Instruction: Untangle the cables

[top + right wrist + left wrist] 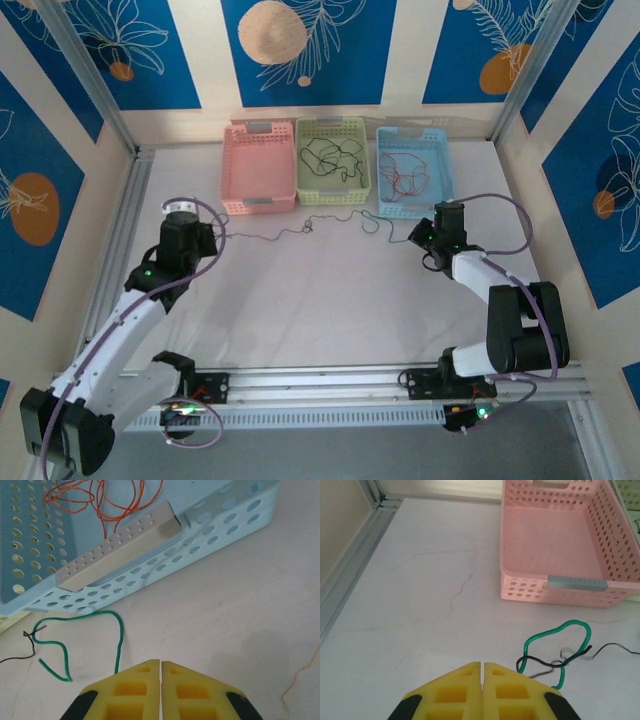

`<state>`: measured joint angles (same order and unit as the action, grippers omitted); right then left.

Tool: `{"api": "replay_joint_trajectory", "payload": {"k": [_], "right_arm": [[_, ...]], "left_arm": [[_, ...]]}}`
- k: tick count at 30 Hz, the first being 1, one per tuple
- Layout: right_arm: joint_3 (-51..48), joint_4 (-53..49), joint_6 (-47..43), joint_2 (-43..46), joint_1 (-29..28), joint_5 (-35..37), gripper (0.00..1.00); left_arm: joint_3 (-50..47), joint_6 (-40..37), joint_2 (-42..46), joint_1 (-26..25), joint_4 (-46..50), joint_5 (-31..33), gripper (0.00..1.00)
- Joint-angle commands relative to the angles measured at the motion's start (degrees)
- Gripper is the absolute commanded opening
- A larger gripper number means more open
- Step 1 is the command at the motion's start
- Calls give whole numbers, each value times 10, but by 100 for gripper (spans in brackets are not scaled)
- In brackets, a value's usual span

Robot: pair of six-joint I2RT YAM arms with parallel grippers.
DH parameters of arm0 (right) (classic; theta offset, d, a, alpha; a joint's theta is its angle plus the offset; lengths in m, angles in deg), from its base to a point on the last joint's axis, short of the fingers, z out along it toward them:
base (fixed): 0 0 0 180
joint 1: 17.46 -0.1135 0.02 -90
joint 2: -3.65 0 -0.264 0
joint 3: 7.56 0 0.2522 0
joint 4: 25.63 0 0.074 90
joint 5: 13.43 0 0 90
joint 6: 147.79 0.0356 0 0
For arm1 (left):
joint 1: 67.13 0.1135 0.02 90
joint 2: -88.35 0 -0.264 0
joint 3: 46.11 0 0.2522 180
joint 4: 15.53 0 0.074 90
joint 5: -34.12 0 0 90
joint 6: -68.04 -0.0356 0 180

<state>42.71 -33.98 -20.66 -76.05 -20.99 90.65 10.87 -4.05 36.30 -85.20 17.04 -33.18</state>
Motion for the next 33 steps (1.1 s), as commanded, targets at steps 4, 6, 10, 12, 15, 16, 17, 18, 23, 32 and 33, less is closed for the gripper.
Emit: {"api": "replay_joint_trajectory", "payload": {"k": [4, 6, 10, 12, 15, 16, 17, 18, 23, 32, 33], "right_arm": [[-18, 51, -3, 21, -1, -66, 0], [-23, 64, -13, 36, -5, -87, 0], [-42, 109, -50, 71, -31, -106, 1], [-55, 143, -83, 96, -60, -102, 29], [-75, 208, -137, 121, -112, -122, 56], [-80, 228, -153, 123, -127, -135, 59], [-84, 247, -173, 127, -144, -152, 61], [-88, 263, -190, 128, -159, -170, 64], [-96, 375, -249, 82, -210, -332, 70], [-71, 420, -445, -11, -340, -330, 74], [-71, 423, -459, -17, -348, -322, 74]], "left_arm": [[1, 14, 16, 7, -45, -169, 0], [5, 15, 7, 7, -65, -246, 0], [-5, 31, 5, 5, -119, -371, 0], [-8, 38, 5, 3, -135, -401, 0], [-8, 44, 0, 2, -148, -421, 0], [-7, 48, -3, 2, -153, -429, 0], [-8, 52, -8, 1, -162, -439, 0], [-8, 59, -13, 0, -172, -449, 0], [-12, 80, -38, -13, -220, -506, 0], [12, 69, -77, -58, -192, -522, 0], [14, 65, -79, -66, -187, -524, 0]]}}
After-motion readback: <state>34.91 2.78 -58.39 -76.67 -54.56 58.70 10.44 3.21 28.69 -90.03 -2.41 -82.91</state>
